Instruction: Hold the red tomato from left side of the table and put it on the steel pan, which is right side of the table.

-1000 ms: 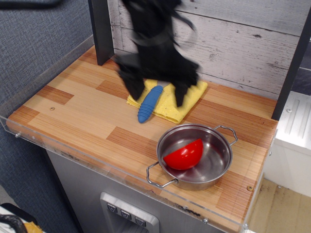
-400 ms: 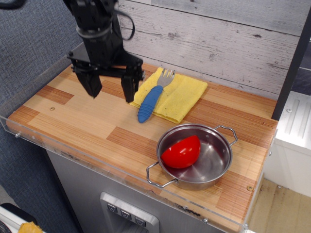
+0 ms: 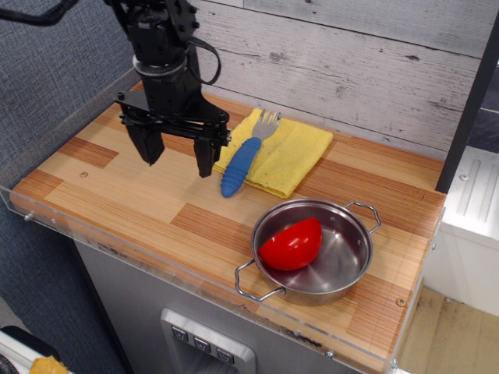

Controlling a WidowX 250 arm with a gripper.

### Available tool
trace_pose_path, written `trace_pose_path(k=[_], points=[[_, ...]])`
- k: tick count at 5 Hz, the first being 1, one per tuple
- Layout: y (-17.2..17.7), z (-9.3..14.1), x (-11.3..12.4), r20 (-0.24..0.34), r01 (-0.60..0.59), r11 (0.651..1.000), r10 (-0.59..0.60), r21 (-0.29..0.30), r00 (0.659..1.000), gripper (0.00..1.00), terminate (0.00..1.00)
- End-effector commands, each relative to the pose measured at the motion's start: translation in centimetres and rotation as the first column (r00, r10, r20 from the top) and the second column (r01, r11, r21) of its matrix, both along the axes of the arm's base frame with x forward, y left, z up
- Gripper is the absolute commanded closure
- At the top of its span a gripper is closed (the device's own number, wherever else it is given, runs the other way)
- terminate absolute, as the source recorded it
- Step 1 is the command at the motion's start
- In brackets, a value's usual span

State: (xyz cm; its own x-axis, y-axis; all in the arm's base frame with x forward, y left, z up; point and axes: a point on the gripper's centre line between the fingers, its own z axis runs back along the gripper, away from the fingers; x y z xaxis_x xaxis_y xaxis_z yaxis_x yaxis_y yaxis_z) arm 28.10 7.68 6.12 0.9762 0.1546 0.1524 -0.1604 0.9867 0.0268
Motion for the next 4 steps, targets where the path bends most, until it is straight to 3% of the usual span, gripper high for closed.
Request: trace_pose_path(k=[1,3,4], points=[[-0.24,0.59,0.91,0.019,0.090,0.995,-0.091,0.040,0.996,0.00,0.00],[-0.13,0.25,0.79,0.002,0.075,0.996,-0.075,0.051,0.997,0.00,0.00],[-0.13,0.25,0.79,0.002,0.075,0.996,-0.075,0.051,0.997,0.00,1.00]])
